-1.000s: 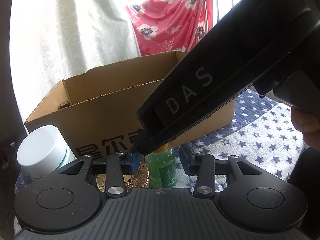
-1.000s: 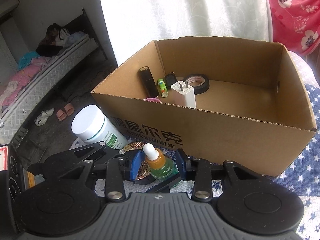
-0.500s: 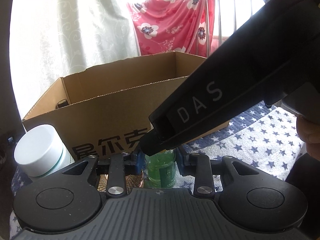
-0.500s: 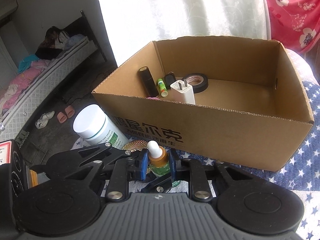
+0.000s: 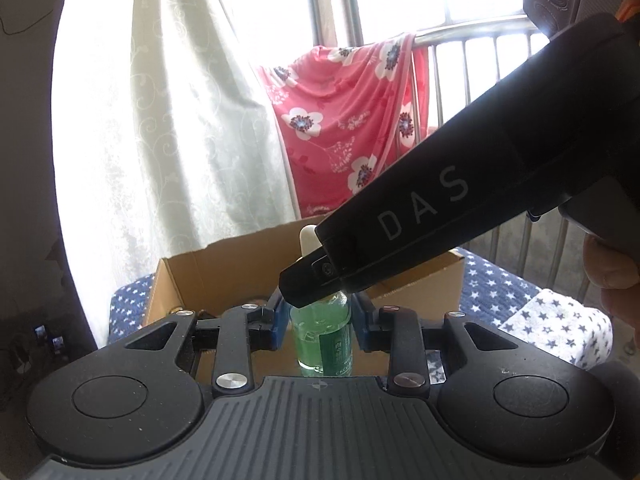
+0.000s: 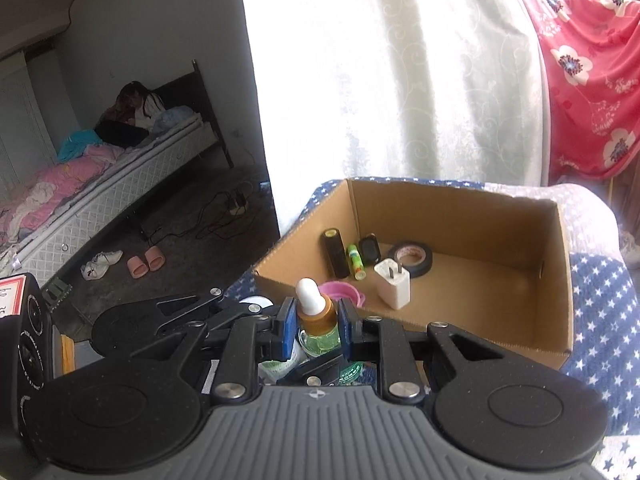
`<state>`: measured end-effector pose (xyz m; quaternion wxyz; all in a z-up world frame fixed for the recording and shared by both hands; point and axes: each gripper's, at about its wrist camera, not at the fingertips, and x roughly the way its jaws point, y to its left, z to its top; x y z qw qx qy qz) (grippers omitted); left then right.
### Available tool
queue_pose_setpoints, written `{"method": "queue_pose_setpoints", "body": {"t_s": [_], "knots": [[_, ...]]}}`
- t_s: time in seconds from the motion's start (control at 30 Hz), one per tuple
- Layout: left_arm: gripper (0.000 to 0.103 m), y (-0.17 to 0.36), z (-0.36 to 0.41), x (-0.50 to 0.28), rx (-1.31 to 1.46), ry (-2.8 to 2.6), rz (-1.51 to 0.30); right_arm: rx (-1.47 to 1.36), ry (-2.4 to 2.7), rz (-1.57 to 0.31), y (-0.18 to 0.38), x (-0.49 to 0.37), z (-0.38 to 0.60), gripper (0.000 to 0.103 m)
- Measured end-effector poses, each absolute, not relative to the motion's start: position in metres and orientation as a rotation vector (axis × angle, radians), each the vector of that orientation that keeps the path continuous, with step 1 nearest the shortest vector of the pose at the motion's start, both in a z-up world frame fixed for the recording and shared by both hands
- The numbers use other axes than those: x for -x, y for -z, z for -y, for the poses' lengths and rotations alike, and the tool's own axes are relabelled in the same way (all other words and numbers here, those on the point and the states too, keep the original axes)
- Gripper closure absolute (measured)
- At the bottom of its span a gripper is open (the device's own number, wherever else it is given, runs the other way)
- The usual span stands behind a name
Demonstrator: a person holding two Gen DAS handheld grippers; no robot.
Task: Organize rigid objects
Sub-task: 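Carry the dropper bottle into the box and open the right tool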
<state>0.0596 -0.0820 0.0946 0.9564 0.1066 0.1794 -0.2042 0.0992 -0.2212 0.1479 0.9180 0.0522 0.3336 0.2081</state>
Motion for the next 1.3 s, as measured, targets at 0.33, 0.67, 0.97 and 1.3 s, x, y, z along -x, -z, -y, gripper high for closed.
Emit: {"method": "queue_pose_setpoints", "body": {"t_s": [0.33, 0.67, 0.97, 1.3], "knots": [[0.071, -0.118, 0.094, -0.160, -0.202, 0.446, -0.514, -0.160, -0.421, -0.726, -0.166, -0.194, 0.254, 0.080], [0.071, -0.071, 0.135, -0.264, -0.161, 0.463, -0.849, -0.207, -0.383, -0.882, -0.103, -0.290, 0.288, 0.080], [0.070, -0.069, 0.172, -0.296, -0.203, 0.445, -0.933, -0.116, -0.289, -0.925, -0.064, -0.334, 0.298, 0.080], [0.069, -0.077, 0.158, -0.283, -0.180, 0.418, -0.914, -0.114, -0.265, -0.931, -0.063, -0.334, 0.299, 0.074]]}}
